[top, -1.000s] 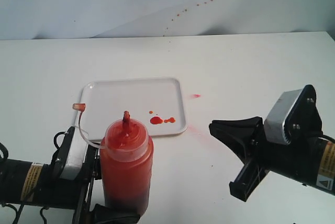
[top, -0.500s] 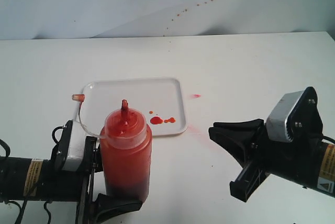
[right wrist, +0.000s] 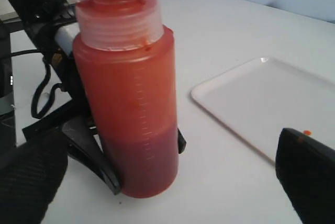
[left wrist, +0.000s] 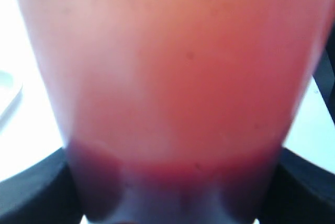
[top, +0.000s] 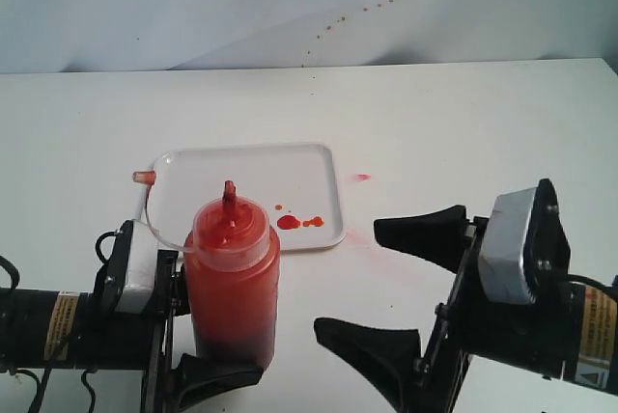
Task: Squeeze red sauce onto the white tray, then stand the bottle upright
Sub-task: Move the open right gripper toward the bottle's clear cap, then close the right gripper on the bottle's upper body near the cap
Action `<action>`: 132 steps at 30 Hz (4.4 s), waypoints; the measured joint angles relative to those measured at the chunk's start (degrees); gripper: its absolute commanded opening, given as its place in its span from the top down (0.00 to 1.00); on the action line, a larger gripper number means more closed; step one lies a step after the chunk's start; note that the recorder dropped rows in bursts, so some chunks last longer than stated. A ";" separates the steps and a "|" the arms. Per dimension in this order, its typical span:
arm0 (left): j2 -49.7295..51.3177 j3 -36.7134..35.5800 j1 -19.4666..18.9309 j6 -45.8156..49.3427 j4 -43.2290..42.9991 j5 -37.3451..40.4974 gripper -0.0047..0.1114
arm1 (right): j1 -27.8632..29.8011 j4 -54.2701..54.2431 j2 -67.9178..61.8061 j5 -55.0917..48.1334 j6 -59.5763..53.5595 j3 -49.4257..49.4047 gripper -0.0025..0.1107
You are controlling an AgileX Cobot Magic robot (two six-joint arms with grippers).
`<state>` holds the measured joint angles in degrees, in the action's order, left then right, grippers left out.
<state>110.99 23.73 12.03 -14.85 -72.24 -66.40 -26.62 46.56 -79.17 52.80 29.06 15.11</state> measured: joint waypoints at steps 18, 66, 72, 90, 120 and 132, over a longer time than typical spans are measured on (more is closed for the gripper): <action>0.00 0.00 0.00 0.22 0.35 0.00 0.96 | -7.98 -10.37 -0.45 0.99 -3.18 0.00 0.05; 0.00 0.00 0.00 0.49 0.45 -0.41 0.96 | -16.62 -2.92 -25.21 -2.21 -0.56 23.47 0.98; 0.00 0.00 0.00 0.49 0.45 -0.41 0.96 | -16.62 -2.92 -25.21 -2.26 -0.65 23.47 0.98; 0.00 0.00 0.00 0.07 0.35 0.21 0.33 | -16.64 -2.78 -25.21 -4.45 -0.65 23.95 0.98; -1.30 0.11 -0.35 -6.72 3.03 1.71 0.20 | -16.86 -20.92 -25.93 -13.00 -4.05 23.36 0.98; -14.50 -0.10 -0.35 -15.93 1.77 10.56 0.35 | -16.73 -22.01 -25.93 -14.16 -4.50 23.36 0.98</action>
<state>96.49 23.63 11.68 -30.79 -70.48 -55.84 -43.35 24.55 -105.11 38.64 24.56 38.48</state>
